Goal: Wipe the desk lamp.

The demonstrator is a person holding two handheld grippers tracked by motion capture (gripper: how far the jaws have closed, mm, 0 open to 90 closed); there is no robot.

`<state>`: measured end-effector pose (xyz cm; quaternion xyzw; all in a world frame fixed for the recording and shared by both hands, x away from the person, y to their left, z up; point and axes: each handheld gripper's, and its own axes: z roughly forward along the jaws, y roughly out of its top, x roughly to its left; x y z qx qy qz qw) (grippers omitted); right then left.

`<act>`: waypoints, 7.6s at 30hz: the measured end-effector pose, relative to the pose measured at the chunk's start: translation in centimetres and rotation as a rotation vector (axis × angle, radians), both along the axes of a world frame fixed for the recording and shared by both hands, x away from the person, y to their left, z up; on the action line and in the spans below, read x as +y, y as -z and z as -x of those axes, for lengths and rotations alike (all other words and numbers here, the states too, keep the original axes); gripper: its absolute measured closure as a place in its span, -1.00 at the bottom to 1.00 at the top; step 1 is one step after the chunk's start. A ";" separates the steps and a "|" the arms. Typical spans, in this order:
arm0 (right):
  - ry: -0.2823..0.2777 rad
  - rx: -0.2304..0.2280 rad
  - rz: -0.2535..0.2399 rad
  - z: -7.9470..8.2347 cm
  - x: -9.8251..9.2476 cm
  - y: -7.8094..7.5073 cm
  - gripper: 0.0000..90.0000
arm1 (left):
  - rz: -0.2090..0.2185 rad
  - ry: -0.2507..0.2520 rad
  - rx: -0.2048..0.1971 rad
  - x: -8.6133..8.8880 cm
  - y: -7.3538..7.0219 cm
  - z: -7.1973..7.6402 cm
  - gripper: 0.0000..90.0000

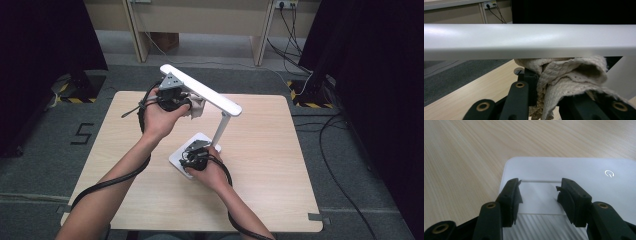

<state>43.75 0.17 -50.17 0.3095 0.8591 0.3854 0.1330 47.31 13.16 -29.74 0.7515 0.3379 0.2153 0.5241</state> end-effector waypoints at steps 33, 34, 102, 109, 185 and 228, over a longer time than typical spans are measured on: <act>-0.001 -0.001 -0.004 0.0 -0.1 0.0 0.11 | 0.022 -0.146 0.003 4.8 0.0 -3.2 0.80; 0.002 0.000 -0.005 0.0 -0.1 0.0 0.12 | 0.022 -0.150 0.001 4.9 0.0 -3.3 0.80; -0.005 -0.010 -0.006 0.0 0.0 0.1 0.12 | -0.089 -0.185 -0.069 5.4 -0.3 -3.3 0.79; -0.008 -0.007 -0.003 -0.1 0.0 0.1 0.12 | -0.099 -0.136 -0.080 4.1 -0.2 -2.2 0.79; -0.073 -0.089 0.018 3.7 0.6 -0.1 0.20 | -0.081 0.232 -0.118 -4.6 1.2 2.3 0.76; -0.040 -0.131 0.021 2.0 2.3 1.1 0.14 | -0.142 0.276 -0.084 -5.3 4.1 2.1 0.78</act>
